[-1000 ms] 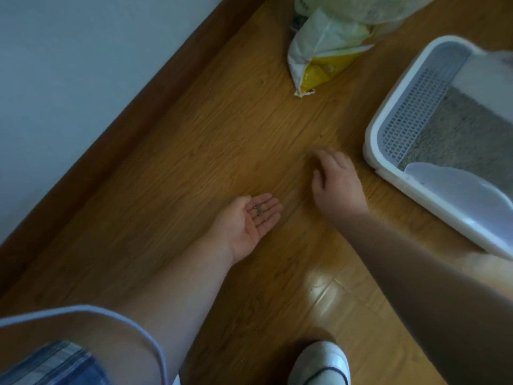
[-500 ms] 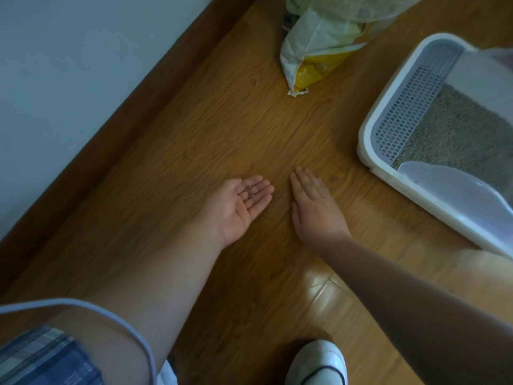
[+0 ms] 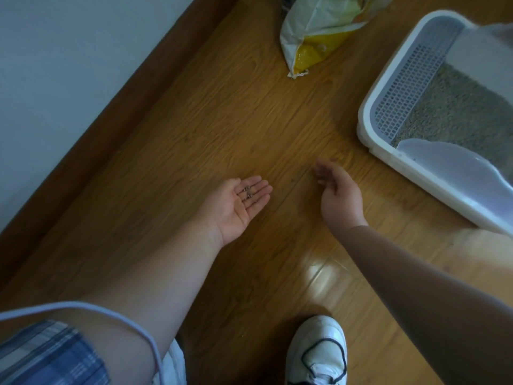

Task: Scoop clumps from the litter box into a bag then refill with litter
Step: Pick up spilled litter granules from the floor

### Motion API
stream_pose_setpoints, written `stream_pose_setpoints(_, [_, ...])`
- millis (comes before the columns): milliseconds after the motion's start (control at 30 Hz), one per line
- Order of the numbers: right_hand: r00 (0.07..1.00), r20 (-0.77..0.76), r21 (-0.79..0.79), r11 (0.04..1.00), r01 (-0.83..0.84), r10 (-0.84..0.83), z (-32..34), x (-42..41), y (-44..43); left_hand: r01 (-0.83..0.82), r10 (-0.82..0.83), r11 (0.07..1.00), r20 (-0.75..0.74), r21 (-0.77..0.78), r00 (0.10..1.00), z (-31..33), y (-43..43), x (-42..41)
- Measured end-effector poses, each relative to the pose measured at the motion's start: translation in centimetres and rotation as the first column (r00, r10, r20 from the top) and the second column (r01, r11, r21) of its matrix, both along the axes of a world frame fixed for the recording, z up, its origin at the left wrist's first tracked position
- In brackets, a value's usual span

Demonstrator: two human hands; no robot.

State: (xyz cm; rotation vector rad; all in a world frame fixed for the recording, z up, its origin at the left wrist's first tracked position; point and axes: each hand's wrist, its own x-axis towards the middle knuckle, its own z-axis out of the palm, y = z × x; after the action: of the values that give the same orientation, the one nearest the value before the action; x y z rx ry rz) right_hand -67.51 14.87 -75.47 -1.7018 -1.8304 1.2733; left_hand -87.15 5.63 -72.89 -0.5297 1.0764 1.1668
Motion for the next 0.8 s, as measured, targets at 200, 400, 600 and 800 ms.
stream_pose_setpoints(200, [0.937, 0.211, 0.179, 0.931, -0.318, 0.279, -0.9, -0.4, 0.1, 0.003, -0.003, 1.0, 0.001, 0.001, 1.0, 0.3, 0.0, 0.4])
stream_pose_setpoints(400, [0.84, 0.354, 0.219, 0.837, -0.501, 0.411, -1.3, -1.8, 0.3, 0.008, -0.008, 1.0, 0.019, -0.007, 1.0, 0.5, -0.2, 1.1])
stream_pose_setpoints(600, [0.817, 0.377, 0.242, 0.805, -0.542, 0.437, -1.5, -2.3, 0.7, -0.001, 0.001, 1.0, 0.022, -0.023, 1.0, 0.4, -0.4, 1.5])
stream_pose_setpoints(800, [0.781, 0.438, 0.215, 0.791, -0.572, 0.446, -1.8, -2.2, 1.1, 0.018, -0.017, 0.998, 0.008, -0.057, 1.0, 0.1, -0.6, 2.2])
